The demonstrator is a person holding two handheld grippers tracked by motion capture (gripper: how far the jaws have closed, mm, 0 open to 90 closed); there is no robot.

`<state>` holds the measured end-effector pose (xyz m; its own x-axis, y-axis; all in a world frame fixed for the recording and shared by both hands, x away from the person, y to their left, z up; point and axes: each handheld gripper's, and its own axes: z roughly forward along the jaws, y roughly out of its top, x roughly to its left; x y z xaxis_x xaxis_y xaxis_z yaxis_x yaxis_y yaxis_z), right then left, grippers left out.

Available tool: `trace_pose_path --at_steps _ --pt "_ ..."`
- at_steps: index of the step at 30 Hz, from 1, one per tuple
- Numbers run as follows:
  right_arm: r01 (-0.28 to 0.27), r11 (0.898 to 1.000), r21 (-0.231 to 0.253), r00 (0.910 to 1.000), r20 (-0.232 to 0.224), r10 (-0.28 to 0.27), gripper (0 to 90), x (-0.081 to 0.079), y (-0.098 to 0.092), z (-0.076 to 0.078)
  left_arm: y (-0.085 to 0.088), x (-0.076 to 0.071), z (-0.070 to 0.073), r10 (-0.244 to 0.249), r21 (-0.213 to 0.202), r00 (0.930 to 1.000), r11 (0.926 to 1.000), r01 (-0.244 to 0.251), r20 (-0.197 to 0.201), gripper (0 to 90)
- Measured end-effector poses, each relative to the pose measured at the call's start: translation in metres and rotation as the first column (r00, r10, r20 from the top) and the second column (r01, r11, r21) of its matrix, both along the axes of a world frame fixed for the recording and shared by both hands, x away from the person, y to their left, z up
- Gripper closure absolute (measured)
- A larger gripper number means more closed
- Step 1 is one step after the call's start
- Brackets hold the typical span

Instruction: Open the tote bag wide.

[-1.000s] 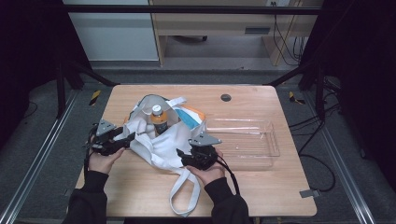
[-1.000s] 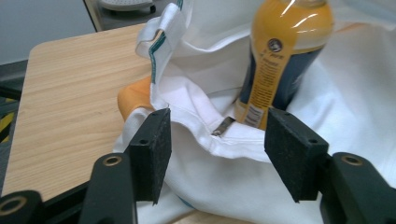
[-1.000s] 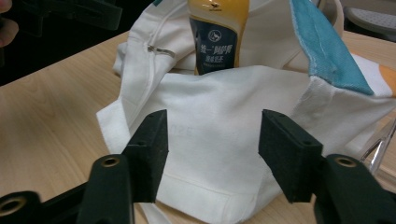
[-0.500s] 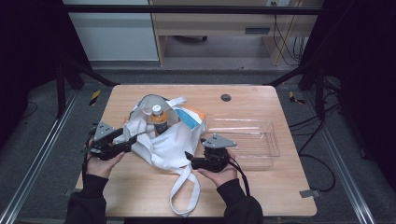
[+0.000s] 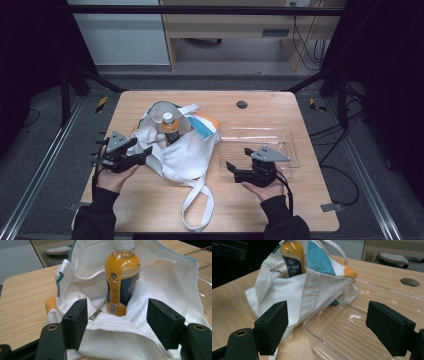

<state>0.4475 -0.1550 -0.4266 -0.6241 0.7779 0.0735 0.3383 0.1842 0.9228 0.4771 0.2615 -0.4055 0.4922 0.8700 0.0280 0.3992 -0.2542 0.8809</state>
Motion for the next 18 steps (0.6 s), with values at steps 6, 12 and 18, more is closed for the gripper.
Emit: trace_pose_path --at_steps 6,12,18 --pt "0.025 1.0 0.003 0.9997 0.009 -0.025 17.8 -0.009 -0.027 0.0 -0.005 0.001 0.002 -0.006 0.005 1.0 1.0 0.006 0.006 33.2" --pt "0.049 0.999 0.004 0.9988 0.004 -0.049 18.2 -0.017 -0.046 -0.002 -0.012 0.004 0.009 -0.013 -0.002 0.9995 0.9999 0.013 0.028 33.2" --pt "0.047 0.999 -0.009 0.9989 -0.01 -0.047 20.0 -0.025 -0.054 -0.006 -0.02 0.011 0.014 -0.022 -0.006 0.9989 0.9997 0.022 0.042 33.2"
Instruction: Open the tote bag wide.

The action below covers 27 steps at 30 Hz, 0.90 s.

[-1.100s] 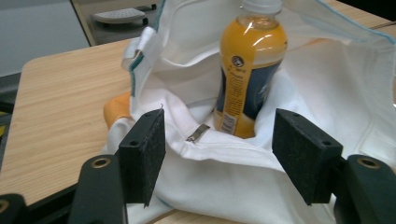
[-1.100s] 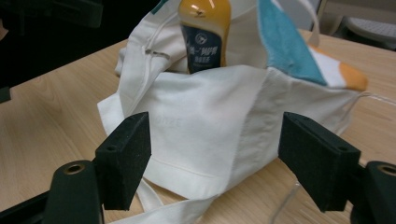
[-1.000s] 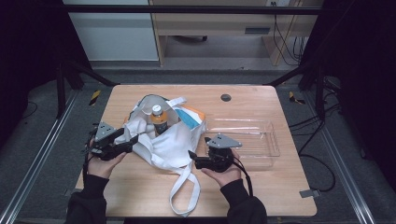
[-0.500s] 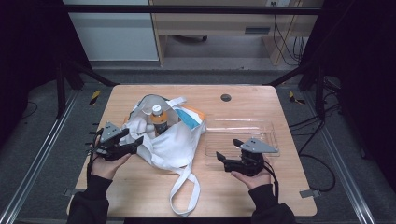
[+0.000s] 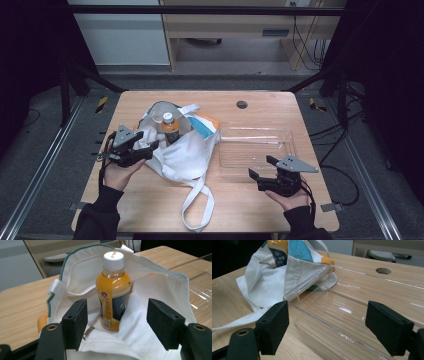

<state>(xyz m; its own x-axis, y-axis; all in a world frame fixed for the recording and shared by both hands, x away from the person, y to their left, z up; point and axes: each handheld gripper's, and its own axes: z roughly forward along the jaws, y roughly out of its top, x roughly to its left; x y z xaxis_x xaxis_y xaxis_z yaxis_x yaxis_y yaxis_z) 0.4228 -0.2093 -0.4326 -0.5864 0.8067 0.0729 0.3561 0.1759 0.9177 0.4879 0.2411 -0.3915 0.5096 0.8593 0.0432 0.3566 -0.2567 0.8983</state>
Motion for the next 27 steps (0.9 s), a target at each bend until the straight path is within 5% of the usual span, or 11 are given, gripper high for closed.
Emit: trace_pose_path --at_steps 15,27 --pt "0.019 0.999 -0.026 0.9998 -0.002 -0.019 22.3 -0.009 -0.012 -0.005 -0.014 0.023 0.012 0.007 -0.038 0.9996 0.9993 -0.006 0.027 35.3" --pt "0.008 0.999 -0.037 0.9999 -0.013 -0.009 21.6 -0.014 -0.013 -0.008 -0.033 0.04 0.015 0.026 -0.031 0.9984 0.9992 -0.025 0.051 37.5"
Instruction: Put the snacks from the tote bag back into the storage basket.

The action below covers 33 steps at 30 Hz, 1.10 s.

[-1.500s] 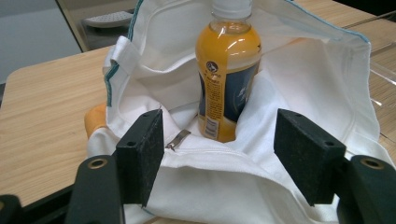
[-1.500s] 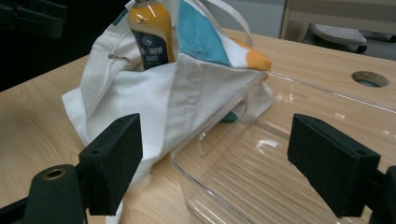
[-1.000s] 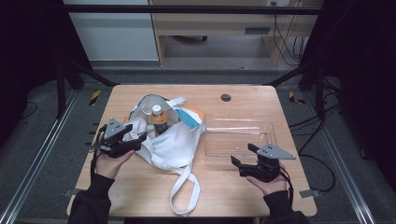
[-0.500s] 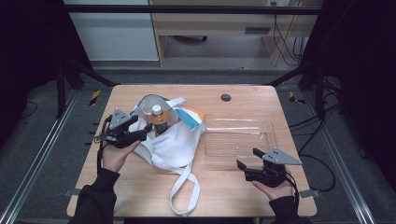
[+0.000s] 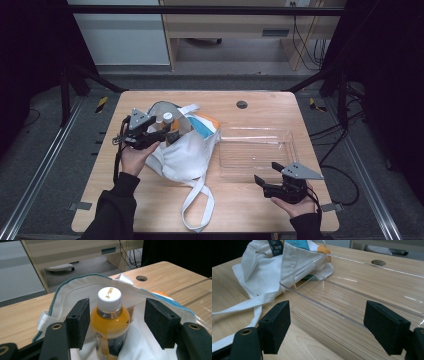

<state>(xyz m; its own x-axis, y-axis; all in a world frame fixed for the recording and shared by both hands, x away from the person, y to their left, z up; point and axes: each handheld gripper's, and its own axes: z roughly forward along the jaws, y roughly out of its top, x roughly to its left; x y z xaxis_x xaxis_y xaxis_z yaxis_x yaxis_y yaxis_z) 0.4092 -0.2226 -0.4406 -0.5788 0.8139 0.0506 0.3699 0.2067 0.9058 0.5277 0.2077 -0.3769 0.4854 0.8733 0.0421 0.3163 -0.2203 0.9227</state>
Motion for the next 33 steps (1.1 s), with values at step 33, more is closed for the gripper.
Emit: trace_pose_path --at_steps 33 --pt "-0.013 1.0 -0.025 0.9997 -0.023 0.013 20.5 -0.007 -0.003 -0.007 -0.014 0.032 -0.019 0.038 0.031 0.9989 0.9988 -0.037 -0.027 54.6"
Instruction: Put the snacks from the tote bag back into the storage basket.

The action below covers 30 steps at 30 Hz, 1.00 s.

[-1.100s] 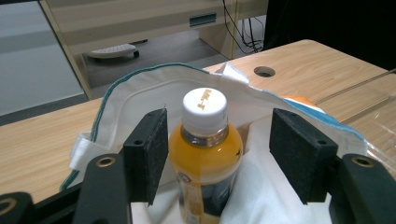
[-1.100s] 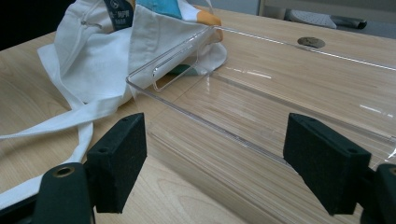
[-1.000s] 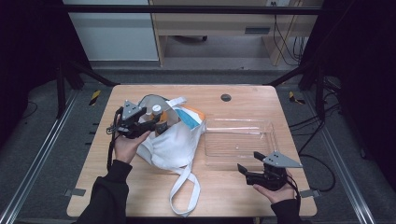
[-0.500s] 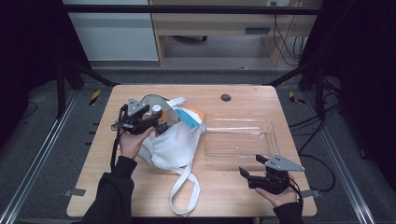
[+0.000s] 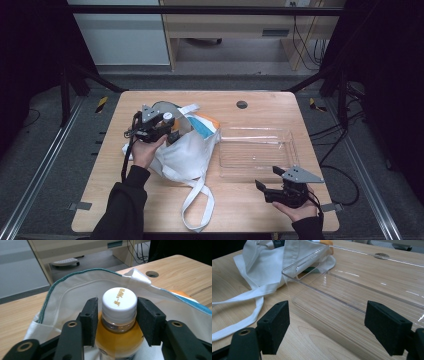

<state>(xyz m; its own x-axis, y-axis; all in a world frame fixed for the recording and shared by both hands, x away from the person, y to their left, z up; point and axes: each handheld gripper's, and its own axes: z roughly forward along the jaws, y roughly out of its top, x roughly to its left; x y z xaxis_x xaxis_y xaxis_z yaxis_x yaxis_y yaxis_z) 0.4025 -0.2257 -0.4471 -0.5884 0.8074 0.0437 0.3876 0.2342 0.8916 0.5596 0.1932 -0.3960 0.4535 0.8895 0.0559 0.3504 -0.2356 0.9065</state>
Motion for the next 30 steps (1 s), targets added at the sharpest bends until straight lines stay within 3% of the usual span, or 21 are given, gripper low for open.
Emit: trace_pose_path --at_steps 25,30 --pt "0.003 1.0 -0.006 0.9997 -0.023 -0.004 19.9 -0.0004 0.0019 -0.0026 -0.0017 0.0021 0.0001 0.017 -0.018 0.9999 0.9997 -0.017 0.0 59.0" --pt "0.003 1.0 -0.005 0.9997 -0.024 -0.003 19.9 -0.0002 0.0015 -0.0027 -0.0022 -0.0001 0.0018 0.018 -0.015 0.9996 0.9997 -0.018 0.02 59.1"
